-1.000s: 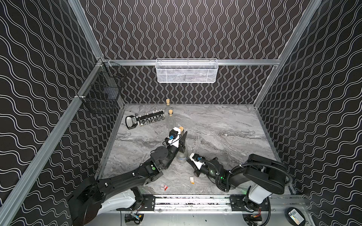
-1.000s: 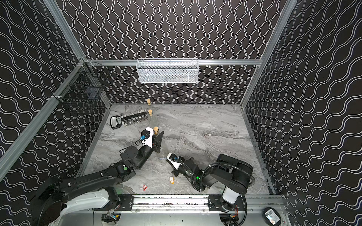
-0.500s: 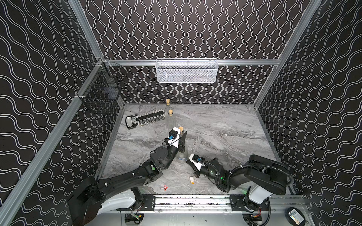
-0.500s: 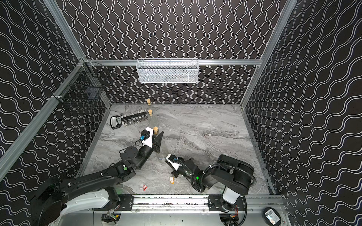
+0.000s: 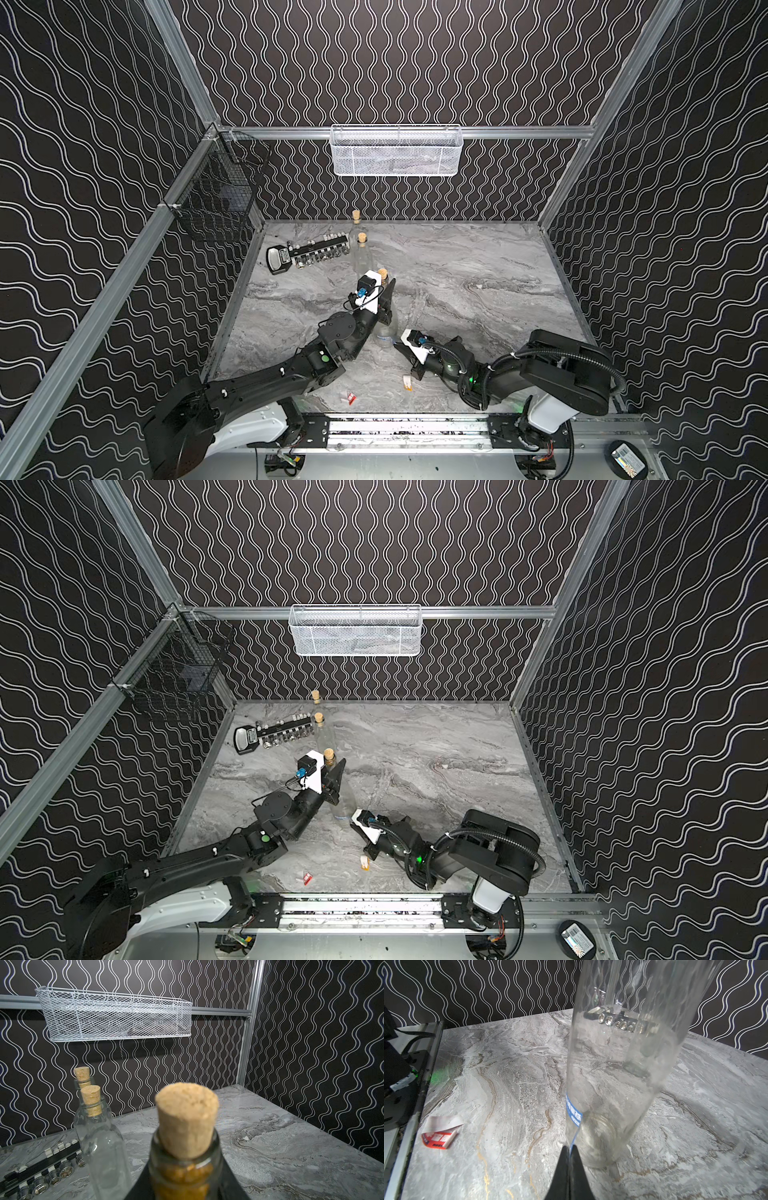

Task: Remove the label from the bottle
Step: Tear open the label from the bottle.

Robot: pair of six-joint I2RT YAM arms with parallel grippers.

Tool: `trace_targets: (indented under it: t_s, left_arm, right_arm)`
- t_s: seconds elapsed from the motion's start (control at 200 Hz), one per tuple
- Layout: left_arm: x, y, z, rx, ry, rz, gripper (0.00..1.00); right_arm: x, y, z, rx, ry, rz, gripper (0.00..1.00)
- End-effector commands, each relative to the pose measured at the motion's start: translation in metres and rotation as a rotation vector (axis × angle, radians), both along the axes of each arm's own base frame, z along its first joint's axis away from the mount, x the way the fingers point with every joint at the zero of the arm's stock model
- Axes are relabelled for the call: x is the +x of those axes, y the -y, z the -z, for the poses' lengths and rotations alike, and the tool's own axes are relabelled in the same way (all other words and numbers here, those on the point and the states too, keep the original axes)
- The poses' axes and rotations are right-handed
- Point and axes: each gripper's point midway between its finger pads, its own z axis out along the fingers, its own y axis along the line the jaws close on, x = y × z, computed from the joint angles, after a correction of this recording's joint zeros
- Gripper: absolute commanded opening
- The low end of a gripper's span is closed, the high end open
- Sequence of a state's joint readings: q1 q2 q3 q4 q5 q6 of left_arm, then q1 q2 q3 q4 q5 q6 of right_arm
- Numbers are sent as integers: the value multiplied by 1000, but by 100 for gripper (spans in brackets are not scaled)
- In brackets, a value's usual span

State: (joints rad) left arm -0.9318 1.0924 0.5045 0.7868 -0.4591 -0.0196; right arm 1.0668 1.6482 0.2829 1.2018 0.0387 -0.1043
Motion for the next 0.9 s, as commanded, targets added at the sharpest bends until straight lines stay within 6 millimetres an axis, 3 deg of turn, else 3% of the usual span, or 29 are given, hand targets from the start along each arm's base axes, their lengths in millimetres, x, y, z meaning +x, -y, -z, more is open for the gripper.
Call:
trace_targets:
  t_s: [0.0,0.896]
  left_arm:
    - [5,-9,29,164,-40,-63,0]
    - [6,-13,27,161,-35,-80,0]
  right_arm:
    - [-8,-5,-7,27,-2,-46,0]
    - [-18,-12,-6,19,-14,-89,0]
